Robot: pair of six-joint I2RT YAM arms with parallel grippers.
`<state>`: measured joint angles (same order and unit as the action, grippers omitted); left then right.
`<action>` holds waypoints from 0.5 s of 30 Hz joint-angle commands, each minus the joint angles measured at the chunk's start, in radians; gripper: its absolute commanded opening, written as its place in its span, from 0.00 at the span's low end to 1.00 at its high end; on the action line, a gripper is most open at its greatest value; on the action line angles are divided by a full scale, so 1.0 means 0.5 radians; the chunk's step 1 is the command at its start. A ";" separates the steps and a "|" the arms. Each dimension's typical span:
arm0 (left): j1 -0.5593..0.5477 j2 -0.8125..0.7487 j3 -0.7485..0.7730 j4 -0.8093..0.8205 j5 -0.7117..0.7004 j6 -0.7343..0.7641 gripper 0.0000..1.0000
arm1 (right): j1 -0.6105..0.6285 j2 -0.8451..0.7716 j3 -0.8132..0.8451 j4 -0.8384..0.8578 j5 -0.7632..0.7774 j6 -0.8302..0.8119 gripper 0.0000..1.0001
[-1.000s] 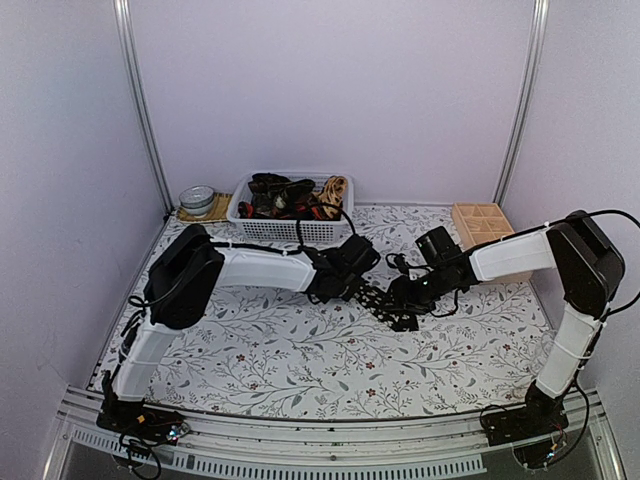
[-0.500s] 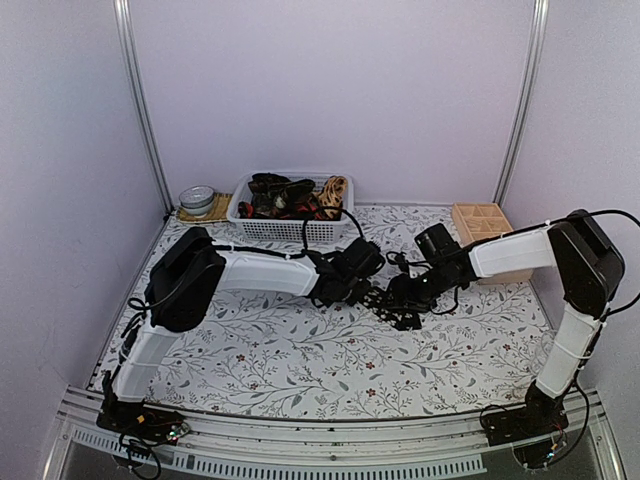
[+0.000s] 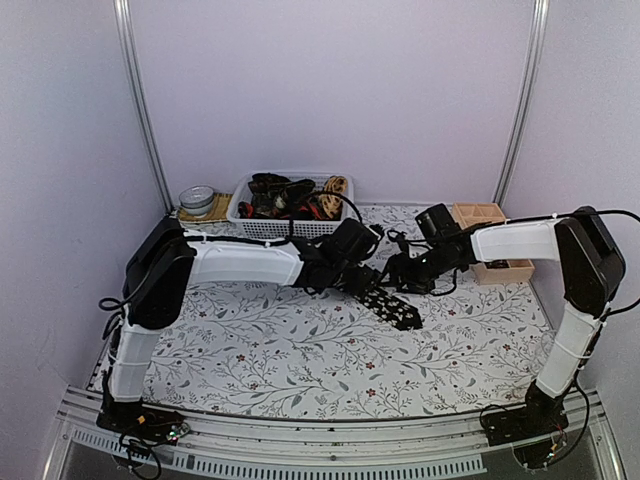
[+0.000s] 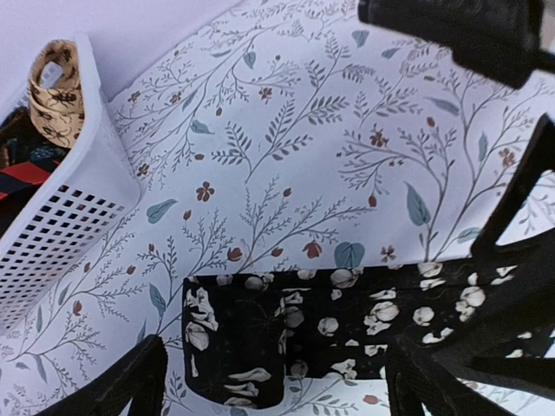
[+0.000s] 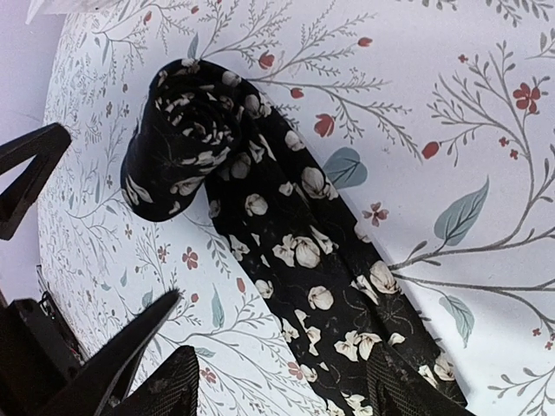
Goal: Roll the ties
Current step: Roll the tie at the center of the board.
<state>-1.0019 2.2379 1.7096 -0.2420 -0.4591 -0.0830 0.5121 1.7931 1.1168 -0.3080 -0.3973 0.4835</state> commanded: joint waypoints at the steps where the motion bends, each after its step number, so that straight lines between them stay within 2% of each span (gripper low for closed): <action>1: 0.041 -0.170 -0.049 0.098 0.198 -0.064 0.90 | -0.027 -0.185 0.069 0.054 -0.010 0.094 0.66; 3: 0.078 -0.229 -0.081 0.098 0.276 -0.123 1.00 | -0.027 -0.151 0.096 0.106 -0.038 0.141 0.66; 10: 0.381 -0.507 -0.411 0.220 0.795 -0.423 1.00 | -0.024 0.044 0.188 0.333 -0.190 0.367 0.66; 15: 0.599 -0.590 -0.602 0.327 1.082 -0.547 0.99 | 0.032 0.229 0.245 0.436 -0.257 0.508 0.66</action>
<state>-0.7681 1.9778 1.4719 -0.1352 -0.0803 -0.2794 0.5068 1.8030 1.2064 -0.1646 -0.4820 0.6609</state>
